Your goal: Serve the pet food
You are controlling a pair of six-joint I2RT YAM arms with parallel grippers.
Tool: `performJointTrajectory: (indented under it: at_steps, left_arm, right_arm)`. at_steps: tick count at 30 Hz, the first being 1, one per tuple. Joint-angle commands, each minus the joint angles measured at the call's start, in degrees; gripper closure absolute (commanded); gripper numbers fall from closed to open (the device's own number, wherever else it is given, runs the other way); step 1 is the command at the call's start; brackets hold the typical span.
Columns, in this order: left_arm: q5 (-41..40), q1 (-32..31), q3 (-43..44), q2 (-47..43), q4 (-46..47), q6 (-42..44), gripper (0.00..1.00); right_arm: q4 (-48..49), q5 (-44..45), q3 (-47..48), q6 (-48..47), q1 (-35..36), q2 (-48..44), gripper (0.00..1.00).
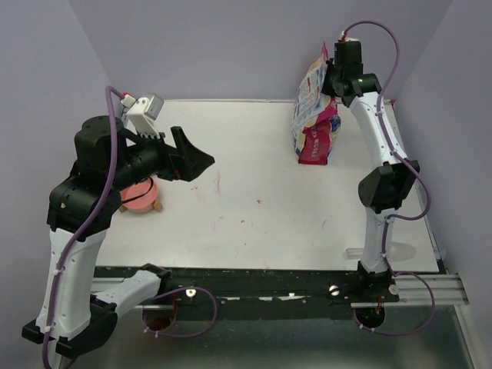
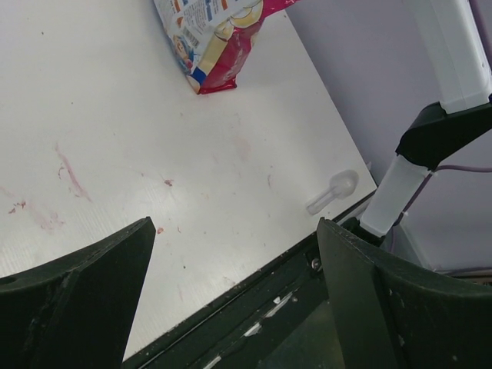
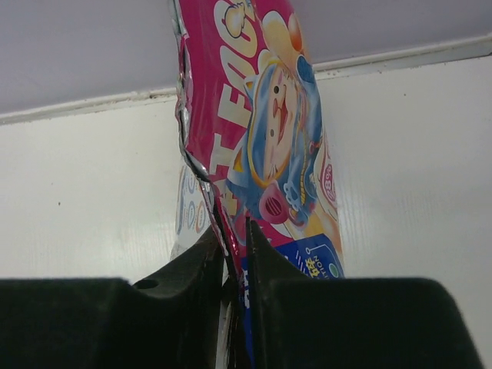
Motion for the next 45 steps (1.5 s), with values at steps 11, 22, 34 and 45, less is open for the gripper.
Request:
performJointTrajectory:
  at_steps: [11,22,34,45]
  left_arm:
    - [2.61,-0.1,2.51,0.65,-0.82,-0.92,0.06]
    - [-0.02,-0.18,2.94,1.61,-2.4,-2.68,0.08]
    - [-3.45,-0.18,2.86,4.6,-6.27,-10.14,0.18]
    - [5.87,-0.01,-13.04,6.88,4.62,-34.29,0.26]
  right_arm:
    - [-3.26,-8.63,-4.58,-2.17,2.68,-0.54,0.99]
    - [-2.55,-12.33,-22.42,3.7,14.99,-14.86,0.99]
    - [-0.72,-17.87,-31.82,17.05,29.04,-27.96,0.99]
    - [8.7,-20.6,-41.16,24.81,35.74,-35.17,0.99]
